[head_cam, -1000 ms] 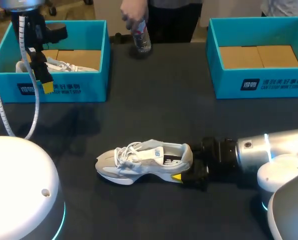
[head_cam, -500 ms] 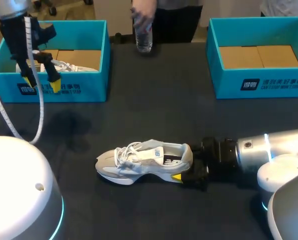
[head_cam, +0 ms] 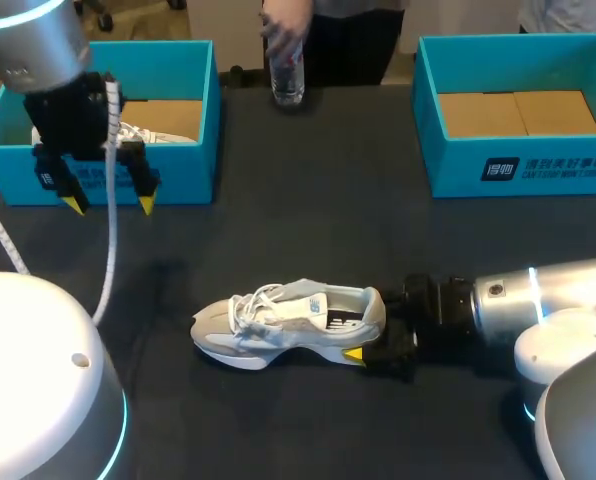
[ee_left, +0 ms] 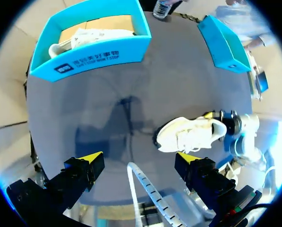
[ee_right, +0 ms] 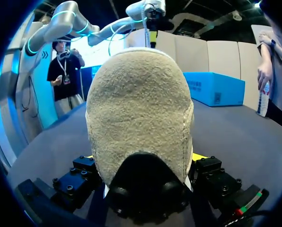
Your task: Take the shoe out of the shoebox, open the shoe tongue, remove and reinsert the insole, then place the shoe into the shoebox
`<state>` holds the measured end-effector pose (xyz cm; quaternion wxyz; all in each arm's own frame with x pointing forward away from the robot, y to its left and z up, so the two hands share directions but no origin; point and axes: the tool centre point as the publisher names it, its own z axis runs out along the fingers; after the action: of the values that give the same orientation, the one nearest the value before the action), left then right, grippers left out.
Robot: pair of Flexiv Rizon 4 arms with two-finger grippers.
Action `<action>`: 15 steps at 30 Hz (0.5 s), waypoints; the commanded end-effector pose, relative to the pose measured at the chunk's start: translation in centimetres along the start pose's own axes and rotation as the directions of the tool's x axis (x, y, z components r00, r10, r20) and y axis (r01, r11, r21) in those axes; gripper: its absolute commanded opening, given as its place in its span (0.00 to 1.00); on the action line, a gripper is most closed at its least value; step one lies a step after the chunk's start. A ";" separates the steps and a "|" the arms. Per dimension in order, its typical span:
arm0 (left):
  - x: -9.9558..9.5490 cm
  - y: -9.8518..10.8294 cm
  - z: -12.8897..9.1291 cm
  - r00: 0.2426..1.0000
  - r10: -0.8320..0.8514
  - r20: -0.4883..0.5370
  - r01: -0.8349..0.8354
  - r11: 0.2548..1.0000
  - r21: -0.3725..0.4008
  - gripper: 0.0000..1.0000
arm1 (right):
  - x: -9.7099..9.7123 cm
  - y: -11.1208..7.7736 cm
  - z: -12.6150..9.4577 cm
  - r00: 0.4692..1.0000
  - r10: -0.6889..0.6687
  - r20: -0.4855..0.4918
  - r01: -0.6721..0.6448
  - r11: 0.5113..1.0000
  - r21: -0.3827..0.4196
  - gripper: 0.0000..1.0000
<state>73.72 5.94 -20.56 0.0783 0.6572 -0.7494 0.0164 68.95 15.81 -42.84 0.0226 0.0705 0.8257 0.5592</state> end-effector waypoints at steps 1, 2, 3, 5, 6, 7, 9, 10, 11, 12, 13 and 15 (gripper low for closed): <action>0.7 0.3 0.3 1.000 -0.007 0.019 0.007 1.000 0.029 1.00 | 0.1 -0.2 0.4 1.000 -0.001 0.002 0.001 1.000 0.003 0.00; 0.7 0.3 0.3 1.000 -0.007 0.019 0.007 1.000 0.029 1.00 | 0.1 -0.2 0.4 1.000 -0.001 0.002 0.001 1.000 0.003 0.00; 0.7 0.3 0.3 1.000 -0.007 0.019 0.007 1.000 0.029 1.00 | 0.1 -0.2 0.4 1.000 -0.001 0.002 0.001 1.000 0.003 0.00; 0.7 0.3 0.3 1.000 -0.007 0.019 0.007 1.000 0.029 1.00 | 0.1 -0.2 0.4 1.000 -0.001 0.002 0.001 1.000 0.003 0.00; 0.7 0.3 0.3 1.000 -0.007 0.019 0.007 1.000 0.029 1.00 | 0.1 -0.2 0.4 1.000 -0.001 0.002 0.001 1.000 0.003 0.00; 0.7 0.3 0.3 1.000 -0.007 0.019 0.007 1.000 0.029 1.00 | 0.1 -0.2 0.4 1.000 -0.001 0.002 0.001 1.000 0.003 0.00; 0.7 0.3 0.3 1.000 -0.007 0.019 0.007 1.000 0.029 1.00 | 0.1 -0.2 0.4 1.000 -0.001 0.002 0.001 1.000 0.003 0.00; 0.7 0.3 0.3 1.000 -0.007 0.019 0.007 1.000 0.029 1.00 | 0.1 -0.2 0.4 1.000 -0.001 0.002 0.001 1.000 0.003 0.00; 1.1 0.3 0.7 0.999 -0.022 0.024 0.021 0.999 0.027 1.00 | 0.1 -0.2 0.4 1.000 -0.001 0.002 0.001 1.000 0.003 0.00; 1.6 0.4 1.1 0.999 -0.038 0.021 0.037 0.999 0.030 1.00 | 0.1 -0.2 0.4 1.000 -0.001 0.002 0.001 1.000 0.003 0.00; 1.9 0.4 1.4 0.999 -0.037 0.020 0.036 0.999 0.029 1.00 | 0.1 -0.2 0.4 1.000 -0.001 0.002 0.001 1.000 0.003 0.00; 2.8 0.5 2.1 0.998 -0.052 0.029 0.051 0.998 0.033 1.00 | 0.1 -0.2 0.4 1.000 -0.001 0.002 0.001 1.000 0.003 0.00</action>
<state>72.81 4.31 -21.17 0.0643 0.6752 -0.7345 0.0203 68.94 15.81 -42.84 0.0226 0.0705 0.8257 0.5592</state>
